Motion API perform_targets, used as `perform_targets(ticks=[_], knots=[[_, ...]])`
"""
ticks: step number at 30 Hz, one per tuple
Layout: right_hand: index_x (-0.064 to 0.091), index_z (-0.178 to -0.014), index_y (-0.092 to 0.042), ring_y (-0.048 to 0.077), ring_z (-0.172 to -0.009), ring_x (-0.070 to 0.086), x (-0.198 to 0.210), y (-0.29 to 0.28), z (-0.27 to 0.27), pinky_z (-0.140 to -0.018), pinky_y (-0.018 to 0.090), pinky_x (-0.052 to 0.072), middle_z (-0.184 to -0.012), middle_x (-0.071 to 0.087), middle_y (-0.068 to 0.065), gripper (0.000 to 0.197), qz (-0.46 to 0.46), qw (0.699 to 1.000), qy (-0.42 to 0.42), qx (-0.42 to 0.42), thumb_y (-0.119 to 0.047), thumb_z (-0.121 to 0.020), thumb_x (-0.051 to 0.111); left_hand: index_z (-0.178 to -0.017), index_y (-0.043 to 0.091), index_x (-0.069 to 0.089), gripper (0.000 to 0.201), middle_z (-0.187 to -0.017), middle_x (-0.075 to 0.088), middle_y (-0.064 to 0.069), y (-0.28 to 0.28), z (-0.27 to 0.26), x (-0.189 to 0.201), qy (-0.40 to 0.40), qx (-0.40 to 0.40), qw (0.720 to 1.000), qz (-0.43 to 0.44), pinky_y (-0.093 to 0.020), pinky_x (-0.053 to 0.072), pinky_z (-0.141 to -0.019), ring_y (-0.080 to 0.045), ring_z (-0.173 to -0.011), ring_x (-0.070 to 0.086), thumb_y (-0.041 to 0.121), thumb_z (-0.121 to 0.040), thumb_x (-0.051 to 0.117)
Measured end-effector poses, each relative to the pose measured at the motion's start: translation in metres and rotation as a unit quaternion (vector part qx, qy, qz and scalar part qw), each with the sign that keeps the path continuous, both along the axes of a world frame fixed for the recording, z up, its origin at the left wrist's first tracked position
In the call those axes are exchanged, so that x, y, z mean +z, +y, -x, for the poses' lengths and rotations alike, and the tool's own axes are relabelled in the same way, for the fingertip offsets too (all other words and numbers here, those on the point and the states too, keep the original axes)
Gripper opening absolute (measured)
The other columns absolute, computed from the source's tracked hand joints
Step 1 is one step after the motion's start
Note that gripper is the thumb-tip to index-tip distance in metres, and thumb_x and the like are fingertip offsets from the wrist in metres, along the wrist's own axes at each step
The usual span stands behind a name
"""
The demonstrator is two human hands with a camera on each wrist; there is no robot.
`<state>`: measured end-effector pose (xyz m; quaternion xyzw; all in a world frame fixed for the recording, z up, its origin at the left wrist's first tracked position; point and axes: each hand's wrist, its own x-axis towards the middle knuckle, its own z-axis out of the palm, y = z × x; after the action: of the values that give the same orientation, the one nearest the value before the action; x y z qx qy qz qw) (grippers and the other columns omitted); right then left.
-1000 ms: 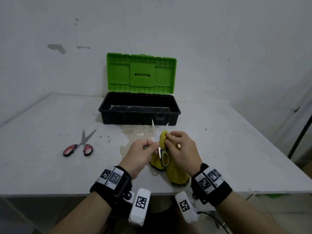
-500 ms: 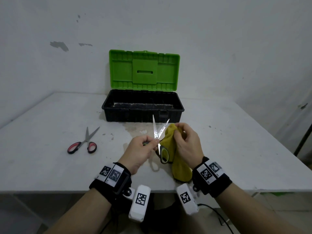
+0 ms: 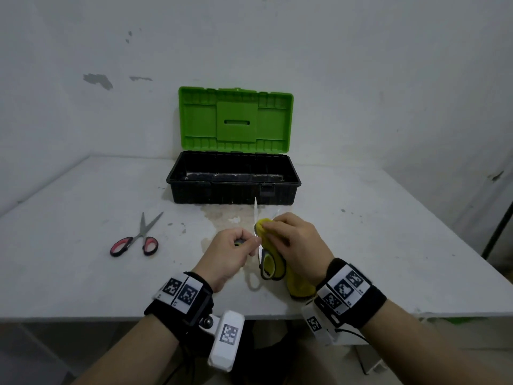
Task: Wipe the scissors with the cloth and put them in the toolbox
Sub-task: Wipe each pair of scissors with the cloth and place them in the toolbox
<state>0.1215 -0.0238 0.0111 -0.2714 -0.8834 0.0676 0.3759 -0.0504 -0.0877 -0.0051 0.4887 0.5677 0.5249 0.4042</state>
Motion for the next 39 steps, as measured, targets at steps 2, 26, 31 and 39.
perform_targets(ticks=[2, 26, 31, 39], knots=[[0.068, -0.111, -0.016, 0.020, -0.081, 0.060, 0.001, -0.002, -0.001, -0.070, 0.032, 0.053, -0.097, 0.061, 0.005, 0.020, -0.024, 0.999, -0.028, -0.002, -0.022, -0.093, 0.060, -0.076, 0.013, 0.066, 0.019, -0.064, 0.061, 0.000, 0.000, -0.001, -0.001, 0.003, -0.004, 1.000, -0.004, -0.023, 0.036, -0.050, -0.009, -0.048, 0.042, 0.020, -0.094, 0.067], [0.072, -0.102, -0.017, 0.023, -0.085, 0.058, 0.024, 0.010, -0.016, -0.078, 0.034, 0.051, -0.097, 0.058, 0.004, 0.017, 0.064, 0.989, -0.033, -0.128, -0.023, -0.096, 0.056, -0.077, 0.011, 0.068, 0.015, -0.059, 0.059, 0.004, 0.002, 0.008, -0.007, 0.041, -0.030, 0.998, -0.021, -0.021, 0.039, -0.052, -0.009, -0.052, 0.046, 0.016, -0.091, 0.072], [0.070, -0.104, -0.017, 0.020, -0.083, 0.058, 0.035, -0.003, -0.020, -0.077, 0.034, 0.052, -0.097, 0.057, 0.002, 0.019, 0.060, 0.991, -0.012, -0.117, -0.025, -0.097, 0.055, -0.078, 0.014, 0.070, 0.014, -0.062, 0.061, 0.003, 0.006, 0.011, -0.012, 0.024, -0.019, 1.000, 0.008, -0.025, 0.039, -0.055, -0.009, -0.052, 0.046, 0.020, -0.091, 0.072], [0.069, -0.106, -0.015, 0.020, -0.079, 0.057, 0.016, -0.025, -0.001, -0.071, 0.036, 0.052, -0.095, 0.057, 0.004, 0.020, 0.040, 0.994, -0.077, -0.067, -0.023, -0.097, 0.054, -0.079, 0.011, 0.067, 0.015, -0.061, 0.060, 0.004, 0.003, 0.005, -0.006, 0.041, -0.035, 0.998, -0.029, -0.026, 0.039, -0.052, -0.011, -0.052, 0.045, 0.016, -0.093, 0.069]])
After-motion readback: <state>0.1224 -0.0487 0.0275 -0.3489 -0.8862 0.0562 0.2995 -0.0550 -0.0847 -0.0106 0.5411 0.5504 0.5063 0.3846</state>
